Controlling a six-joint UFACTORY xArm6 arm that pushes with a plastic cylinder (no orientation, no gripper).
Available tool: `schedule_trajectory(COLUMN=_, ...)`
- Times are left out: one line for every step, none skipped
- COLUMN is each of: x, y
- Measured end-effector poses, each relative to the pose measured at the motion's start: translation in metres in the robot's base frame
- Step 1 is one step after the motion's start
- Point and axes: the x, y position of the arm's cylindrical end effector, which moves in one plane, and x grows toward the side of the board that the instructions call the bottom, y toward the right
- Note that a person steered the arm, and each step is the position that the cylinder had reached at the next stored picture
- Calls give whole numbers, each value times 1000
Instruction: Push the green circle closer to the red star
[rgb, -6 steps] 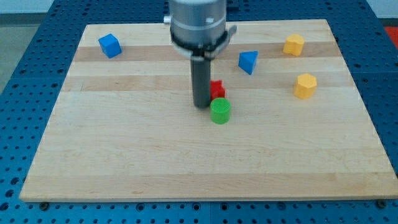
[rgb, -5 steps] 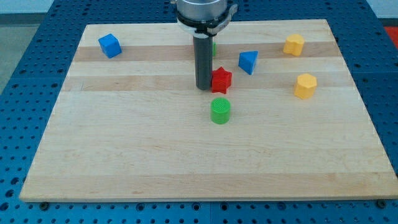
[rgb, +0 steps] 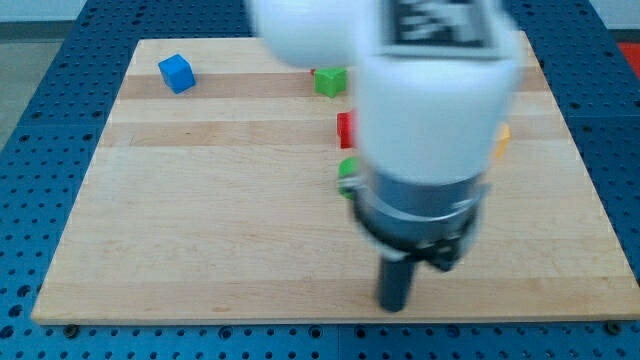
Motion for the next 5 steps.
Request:
schedule_trajectory(x=-2, y=0)
schedule_trajectory(x=-54, y=-2)
schedule_trajectory(x=-121, y=-3)
schedule_trajectory(x=-133, y=-10)
schedule_trajectory(x=-133, y=-31)
